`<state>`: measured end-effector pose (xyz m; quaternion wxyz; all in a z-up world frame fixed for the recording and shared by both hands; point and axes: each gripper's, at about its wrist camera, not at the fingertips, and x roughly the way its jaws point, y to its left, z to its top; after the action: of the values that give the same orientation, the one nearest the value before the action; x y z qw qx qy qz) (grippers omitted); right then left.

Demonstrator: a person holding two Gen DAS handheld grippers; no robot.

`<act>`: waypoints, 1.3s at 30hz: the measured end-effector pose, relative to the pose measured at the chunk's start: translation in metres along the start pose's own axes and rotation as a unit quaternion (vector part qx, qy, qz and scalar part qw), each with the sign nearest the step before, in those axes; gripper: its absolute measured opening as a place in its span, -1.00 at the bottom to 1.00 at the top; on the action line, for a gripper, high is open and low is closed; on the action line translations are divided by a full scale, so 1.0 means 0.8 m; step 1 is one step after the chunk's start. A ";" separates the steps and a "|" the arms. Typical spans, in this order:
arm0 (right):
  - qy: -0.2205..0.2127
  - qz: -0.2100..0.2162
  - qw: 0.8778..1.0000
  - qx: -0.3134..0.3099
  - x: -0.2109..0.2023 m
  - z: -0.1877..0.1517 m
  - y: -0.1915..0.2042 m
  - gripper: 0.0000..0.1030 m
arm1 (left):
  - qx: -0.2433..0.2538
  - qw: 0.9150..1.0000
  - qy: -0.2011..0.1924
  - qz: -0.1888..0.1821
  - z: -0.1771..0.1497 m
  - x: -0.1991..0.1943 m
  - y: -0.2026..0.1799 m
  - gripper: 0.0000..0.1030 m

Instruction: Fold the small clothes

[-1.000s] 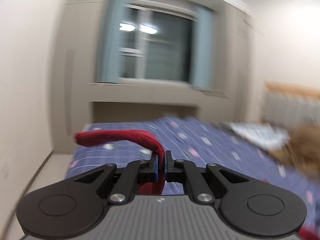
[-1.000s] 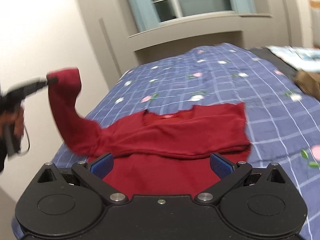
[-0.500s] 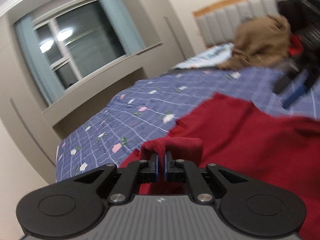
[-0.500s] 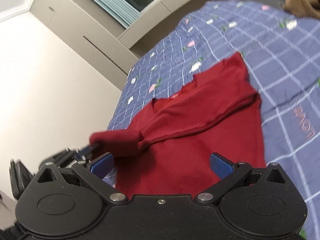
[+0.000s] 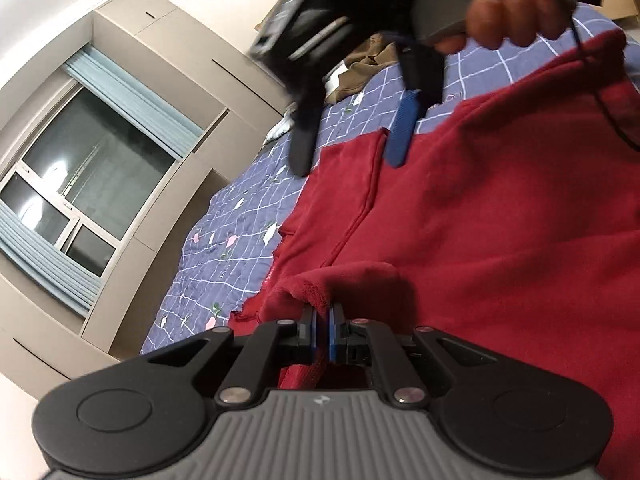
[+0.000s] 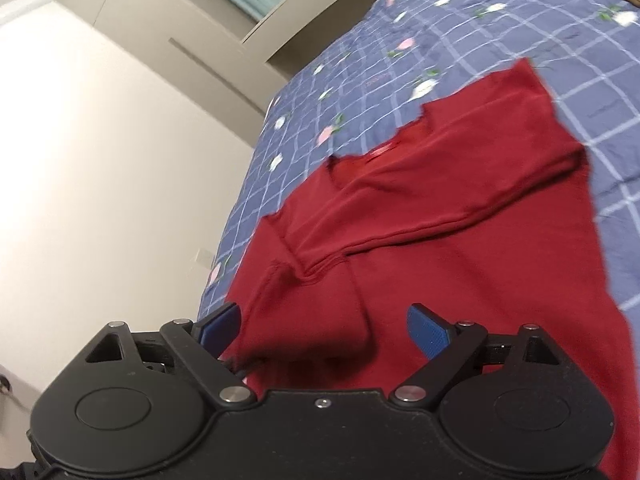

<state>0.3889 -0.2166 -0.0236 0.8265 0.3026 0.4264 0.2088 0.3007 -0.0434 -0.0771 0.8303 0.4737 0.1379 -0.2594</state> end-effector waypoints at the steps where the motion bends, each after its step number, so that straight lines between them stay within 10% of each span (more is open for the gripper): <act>1: 0.004 0.000 1.000 -0.003 0.008 0.001 0.007 0.78 | 0.001 1.000 0.000 -0.001 0.000 -0.002 -0.001 -0.91; 15: 0.129 -0.108 0.974 -0.155 0.145 0.057 0.100 0.76 | 0.004 1.000 -0.005 -0.007 0.000 -0.004 -0.007 -0.91; 17: 0.147 -0.125 0.965 -0.180 0.152 0.051 0.099 0.48 | 0.002 1.000 -0.006 -0.005 0.000 -0.001 -0.003 -0.91; 20: 0.156 -0.139 0.958 -0.195 0.151 0.042 0.092 -0.73 | -0.007 1.000 -0.006 -0.001 0.000 -0.008 -0.005 -0.91; 26: 0.059 -0.093 0.983 -0.150 0.098 0.065 0.081 -0.90 | -0.086 0.996 0.003 0.002 0.003 -0.005 0.011 -0.67; 32: -0.068 -0.056 0.978 -0.191 0.030 0.102 0.108 -0.90 | -0.293 0.956 0.021 -0.007 -0.009 -0.010 0.057 0.01; 39: -0.181 -0.023 0.948 -0.262 -0.024 0.150 0.130 -0.90 | -0.491 0.870 0.030 -0.021 -0.064 -0.023 0.119 0.50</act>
<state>0.4690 -0.1910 0.1131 0.9444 0.0980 0.2072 0.2358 0.3396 0.0460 -0.0264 0.9456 0.0092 0.2822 -0.1617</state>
